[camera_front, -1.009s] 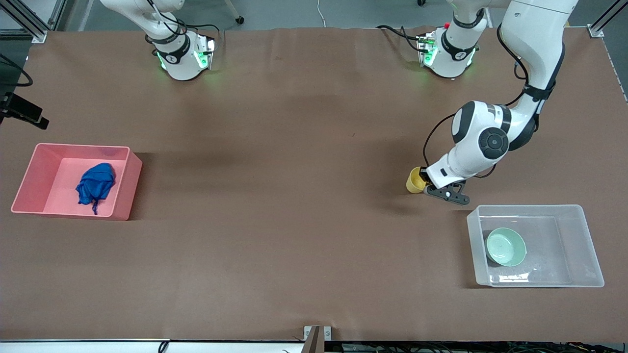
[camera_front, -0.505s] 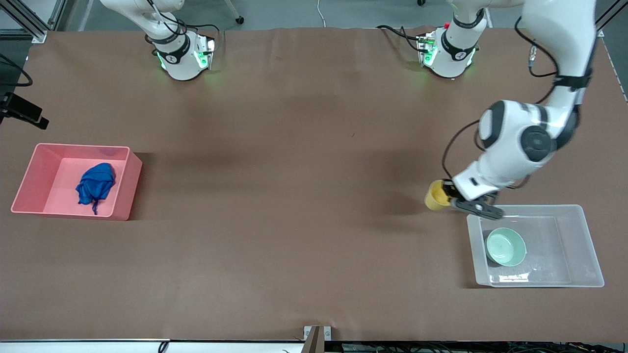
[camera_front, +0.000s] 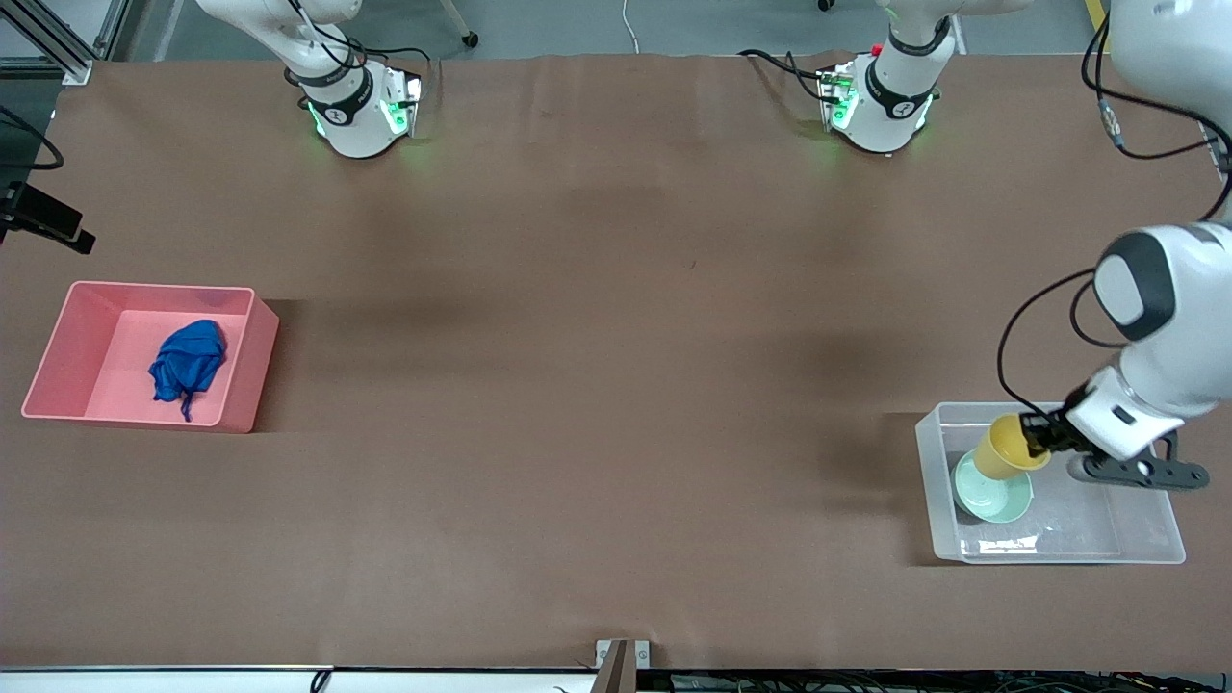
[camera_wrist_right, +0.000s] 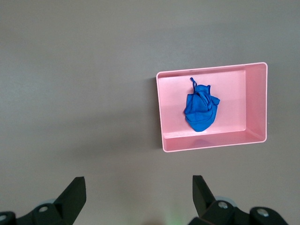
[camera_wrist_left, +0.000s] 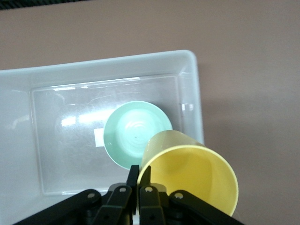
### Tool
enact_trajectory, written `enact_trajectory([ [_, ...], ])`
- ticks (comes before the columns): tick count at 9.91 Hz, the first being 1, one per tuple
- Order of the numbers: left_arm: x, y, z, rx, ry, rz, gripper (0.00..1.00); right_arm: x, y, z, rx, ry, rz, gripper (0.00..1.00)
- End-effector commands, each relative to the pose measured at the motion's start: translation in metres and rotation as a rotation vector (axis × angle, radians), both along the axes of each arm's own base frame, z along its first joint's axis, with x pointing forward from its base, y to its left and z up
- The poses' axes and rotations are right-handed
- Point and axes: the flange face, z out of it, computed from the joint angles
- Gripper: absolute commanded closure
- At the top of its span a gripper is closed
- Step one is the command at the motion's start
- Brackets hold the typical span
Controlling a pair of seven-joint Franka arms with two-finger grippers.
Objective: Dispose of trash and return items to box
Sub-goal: 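Lift the yellow cup and carry it over the clear bin, then lower the cup into the green bowl and open the left gripper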
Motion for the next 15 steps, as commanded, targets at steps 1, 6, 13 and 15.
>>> enact_trajectory([
  [1,0.018,0.022,-0.065,-0.005,0.062,-0.007,1.0,-0.005,0.0,0.004,-0.003,-0.005,0.006,0.0],
  [6,0.013,0.038,-0.104,-0.016,0.11,0.032,0.84,-0.006,-0.002,0.003,0.0,-0.004,0.002,0.0],
  [13,-0.025,0.001,0.053,-0.049,0.014,0.134,0.0,-0.006,-0.004,0.003,0.0,-0.001,-0.001,0.0],
  [15,-0.062,-0.022,0.105,-0.084,-0.016,0.13,0.0,-0.006,-0.004,0.002,0.001,0.001,-0.001,0.0],
])
